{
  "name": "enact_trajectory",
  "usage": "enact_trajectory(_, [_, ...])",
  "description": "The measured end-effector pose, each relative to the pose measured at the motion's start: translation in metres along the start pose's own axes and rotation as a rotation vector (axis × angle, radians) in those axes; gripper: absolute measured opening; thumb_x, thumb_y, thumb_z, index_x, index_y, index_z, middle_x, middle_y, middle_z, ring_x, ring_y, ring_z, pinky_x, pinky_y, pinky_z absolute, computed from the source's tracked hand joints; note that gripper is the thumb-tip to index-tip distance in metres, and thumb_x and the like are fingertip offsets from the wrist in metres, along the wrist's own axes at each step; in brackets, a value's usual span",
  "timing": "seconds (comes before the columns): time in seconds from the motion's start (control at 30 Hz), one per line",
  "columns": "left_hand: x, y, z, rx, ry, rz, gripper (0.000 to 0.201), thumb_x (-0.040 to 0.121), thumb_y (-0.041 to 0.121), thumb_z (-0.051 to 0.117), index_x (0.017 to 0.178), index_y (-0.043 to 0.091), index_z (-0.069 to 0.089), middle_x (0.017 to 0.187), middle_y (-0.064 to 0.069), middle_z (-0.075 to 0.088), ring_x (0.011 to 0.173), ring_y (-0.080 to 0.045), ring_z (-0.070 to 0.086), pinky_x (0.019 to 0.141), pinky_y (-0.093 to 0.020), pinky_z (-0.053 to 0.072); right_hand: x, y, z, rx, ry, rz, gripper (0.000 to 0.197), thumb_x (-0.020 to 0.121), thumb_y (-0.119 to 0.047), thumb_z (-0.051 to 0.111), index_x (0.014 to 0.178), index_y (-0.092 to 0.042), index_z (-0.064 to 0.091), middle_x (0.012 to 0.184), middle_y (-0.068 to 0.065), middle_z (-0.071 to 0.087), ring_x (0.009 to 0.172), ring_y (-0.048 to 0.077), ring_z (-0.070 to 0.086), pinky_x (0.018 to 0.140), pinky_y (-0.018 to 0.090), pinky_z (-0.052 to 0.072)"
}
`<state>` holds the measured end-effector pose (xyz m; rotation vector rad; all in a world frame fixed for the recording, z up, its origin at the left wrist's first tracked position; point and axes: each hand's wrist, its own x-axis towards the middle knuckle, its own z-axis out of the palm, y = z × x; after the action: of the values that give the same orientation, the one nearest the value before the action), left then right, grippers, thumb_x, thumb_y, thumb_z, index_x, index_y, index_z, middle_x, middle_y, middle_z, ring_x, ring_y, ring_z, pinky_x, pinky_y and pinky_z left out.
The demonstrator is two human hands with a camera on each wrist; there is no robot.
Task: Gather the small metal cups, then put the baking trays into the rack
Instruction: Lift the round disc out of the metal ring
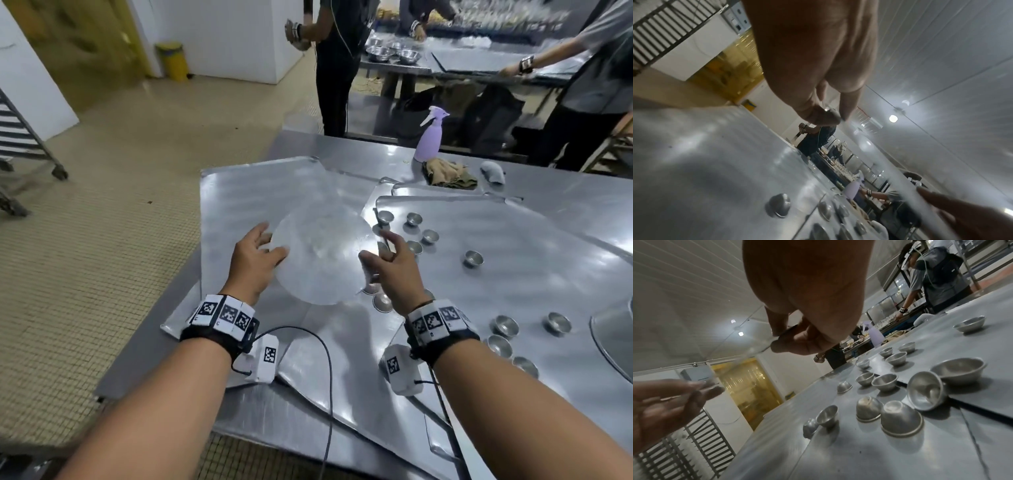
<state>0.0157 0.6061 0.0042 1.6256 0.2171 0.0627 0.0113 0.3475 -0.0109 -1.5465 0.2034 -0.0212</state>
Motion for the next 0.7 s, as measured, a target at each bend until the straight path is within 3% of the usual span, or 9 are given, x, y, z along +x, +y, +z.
enact_trajectory(0.07, [-0.002,0.001,0.015,-0.049,-0.049,-0.023,0.063,0.081,0.015,0.08,0.138,0.01,0.055,0.129,-0.009,0.064,0.123,-0.024,0.061,0.099,-0.039,0.054,-0.001,-0.003,-0.012,-0.07,0.017,-0.035,0.06,0.077,-0.029,0.078,0.132,-0.029,0.055,0.082,0.011,0.05,0.075,0.024,0.055,0.071,0.046,0.055])
enact_trajectory(0.13, [-0.003,0.003,0.033,-0.053,-0.102,-0.016,0.048,0.085,0.013,0.076,0.13,0.014,0.059,0.117,-0.016,0.07,0.113,-0.032,0.067,0.095,-0.041,0.056,-0.005,-0.006,-0.027,-0.117,0.062,-0.062,0.053,0.083,-0.023,0.075,0.133,-0.023,0.057,0.089,0.008,0.061,0.083,0.026,0.065,0.076,0.049,0.06])
enact_trajectory(0.27, [-0.008,0.015,0.076,0.009,-0.24,0.035,0.035,0.093,0.018,0.069,0.125,0.026,0.056,0.102,-0.013,0.073,0.093,-0.032,0.073,0.084,-0.052,0.06,-0.014,-0.011,-0.07,-0.14,0.165,-0.078,0.044,0.087,-0.013,0.071,0.129,-0.019,0.059,0.096,0.014,0.071,0.086,0.029,0.071,0.067,0.039,0.059])
enact_trajectory(0.37, [-0.016,0.021,0.112,0.063,-0.316,0.082,0.032,0.093,0.021,0.069,0.121,0.031,0.057,0.097,-0.01,0.075,0.086,-0.03,0.074,0.078,-0.054,0.061,-0.026,-0.011,-0.108,-0.154,0.242,-0.068,0.041,0.088,-0.016,0.071,0.125,-0.027,0.058,0.093,0.012,0.07,0.083,0.026,0.069,0.066,0.041,0.059])
enact_trajectory(0.43, [-0.023,0.023,0.137,0.09,-0.351,0.108,0.029,0.091,0.024,0.07,0.113,0.039,0.059,0.099,-0.007,0.074,0.089,-0.028,0.073,0.078,-0.051,0.061,-0.039,-0.012,-0.134,-0.159,0.291,-0.062,0.041,0.089,-0.015,0.07,0.126,-0.025,0.057,0.093,0.013,0.067,0.081,0.024,0.067,0.062,0.041,0.059])
enact_trajectory(0.5, [-0.034,0.024,0.163,0.107,-0.386,0.117,0.029,0.09,0.025,0.071,0.112,0.039,0.058,0.104,-0.005,0.072,0.093,-0.025,0.072,0.079,-0.048,0.061,-0.051,-0.011,-0.16,-0.151,0.332,-0.06,0.042,0.089,-0.012,0.07,0.128,-0.021,0.056,0.086,0.011,0.063,0.075,0.022,0.065,0.061,0.044,0.061])
enact_trajectory(0.63, [-0.061,0.024,0.216,0.104,-0.471,0.096,0.035,0.085,0.035,0.072,0.115,0.045,0.058,0.109,-0.005,0.072,0.096,-0.023,0.072,0.082,-0.046,0.061,-0.076,-0.008,-0.214,-0.147,0.421,-0.067,0.042,0.088,-0.009,0.07,0.125,-0.024,0.057,0.082,0.007,0.064,0.07,0.018,0.065,0.058,0.034,0.057])
enact_trajectory(0.7, [-0.073,0.023,0.245,0.114,-0.507,0.093,0.042,0.086,0.034,0.072,0.126,0.036,0.057,0.109,-0.005,0.073,0.096,-0.022,0.073,0.085,-0.048,0.06,-0.088,-0.007,-0.244,-0.146,0.464,-0.058,0.039,0.087,-0.008,0.07,0.121,-0.022,0.059,0.078,0.002,0.062,0.066,0.015,0.063,0.058,0.034,0.056])
